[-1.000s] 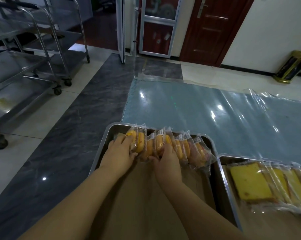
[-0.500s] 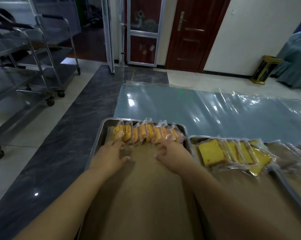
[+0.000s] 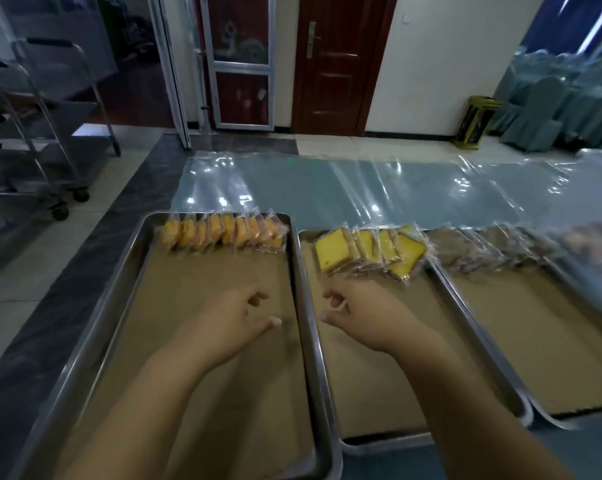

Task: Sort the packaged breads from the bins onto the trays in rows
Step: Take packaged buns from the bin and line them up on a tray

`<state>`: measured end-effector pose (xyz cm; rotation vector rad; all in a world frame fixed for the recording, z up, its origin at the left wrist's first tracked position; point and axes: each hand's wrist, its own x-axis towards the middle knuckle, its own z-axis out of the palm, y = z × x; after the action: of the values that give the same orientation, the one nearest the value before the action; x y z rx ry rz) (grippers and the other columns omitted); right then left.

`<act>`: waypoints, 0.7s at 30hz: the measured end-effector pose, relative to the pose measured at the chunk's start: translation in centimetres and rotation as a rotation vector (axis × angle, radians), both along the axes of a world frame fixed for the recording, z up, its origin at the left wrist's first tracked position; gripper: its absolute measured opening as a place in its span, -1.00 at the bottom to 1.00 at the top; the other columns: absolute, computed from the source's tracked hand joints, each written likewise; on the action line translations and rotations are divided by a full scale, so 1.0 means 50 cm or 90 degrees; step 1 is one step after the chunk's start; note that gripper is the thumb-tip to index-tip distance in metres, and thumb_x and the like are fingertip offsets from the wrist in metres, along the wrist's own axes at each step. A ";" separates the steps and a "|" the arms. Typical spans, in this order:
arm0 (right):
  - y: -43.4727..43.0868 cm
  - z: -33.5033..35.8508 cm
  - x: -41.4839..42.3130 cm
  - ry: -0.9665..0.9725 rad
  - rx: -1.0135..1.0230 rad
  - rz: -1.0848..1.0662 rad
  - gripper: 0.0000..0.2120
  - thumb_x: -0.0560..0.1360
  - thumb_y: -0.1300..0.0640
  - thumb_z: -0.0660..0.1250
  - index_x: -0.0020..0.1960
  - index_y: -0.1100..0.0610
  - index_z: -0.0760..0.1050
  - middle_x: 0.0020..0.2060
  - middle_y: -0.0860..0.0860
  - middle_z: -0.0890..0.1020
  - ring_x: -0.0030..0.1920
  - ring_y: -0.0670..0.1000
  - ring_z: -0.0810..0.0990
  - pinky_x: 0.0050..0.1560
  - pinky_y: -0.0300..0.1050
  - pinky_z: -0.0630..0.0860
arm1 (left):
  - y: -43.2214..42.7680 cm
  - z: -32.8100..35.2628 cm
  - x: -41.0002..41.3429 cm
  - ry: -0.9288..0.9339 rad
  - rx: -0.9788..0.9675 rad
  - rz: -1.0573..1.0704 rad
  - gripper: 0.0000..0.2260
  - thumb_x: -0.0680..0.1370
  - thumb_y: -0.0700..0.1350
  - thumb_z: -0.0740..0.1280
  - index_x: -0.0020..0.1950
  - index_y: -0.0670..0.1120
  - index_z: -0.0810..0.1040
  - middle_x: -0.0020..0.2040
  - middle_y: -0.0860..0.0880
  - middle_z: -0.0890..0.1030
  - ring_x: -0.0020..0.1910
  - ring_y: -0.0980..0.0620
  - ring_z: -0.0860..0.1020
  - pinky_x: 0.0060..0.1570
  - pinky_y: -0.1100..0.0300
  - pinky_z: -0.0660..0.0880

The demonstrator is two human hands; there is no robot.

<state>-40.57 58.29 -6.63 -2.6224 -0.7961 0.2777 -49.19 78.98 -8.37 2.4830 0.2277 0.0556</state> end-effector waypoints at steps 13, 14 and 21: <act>-0.502 0.027 -0.083 -0.040 -0.034 -0.040 -0.65 0.48 -0.12 0.31 0.22 -0.02 0.44 0.05 -0.04 0.57 0.00 -0.03 0.51 -0.05 -0.13 0.45 | -0.534 0.011 -0.044 -0.009 -0.015 -0.095 -0.69 0.41 0.17 0.40 0.10 0.17 0.49 -0.02 0.20 0.52 -0.10 0.25 0.49 -0.09 0.21 0.49; -0.535 0.030 -0.082 -0.031 -0.039 -0.048 -0.65 0.48 -0.11 0.31 0.21 0.00 0.44 0.05 -0.02 0.56 -0.01 -0.02 0.50 -0.04 -0.12 0.45 | -0.560 0.011 -0.040 -0.005 -0.004 -0.106 -0.69 0.41 0.17 0.40 0.10 0.17 0.49 -0.02 0.20 0.52 -0.10 0.25 0.49 -0.10 0.22 0.48; -0.735 0.069 -0.042 -0.027 -0.080 -0.112 -0.58 0.49 -0.14 0.29 0.30 -0.02 0.40 0.14 -0.03 0.54 0.05 -0.02 0.53 -0.02 -0.15 0.44 | -0.686 0.026 0.042 0.002 0.073 -0.157 -0.66 0.42 0.18 0.38 0.15 0.16 0.46 0.02 0.14 0.51 -0.07 0.15 0.48 -0.04 0.13 0.50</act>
<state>-42.66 21.56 -3.20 -2.8034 -0.5726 0.2313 -47.10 44.67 -7.06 2.6062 -0.0831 -0.0396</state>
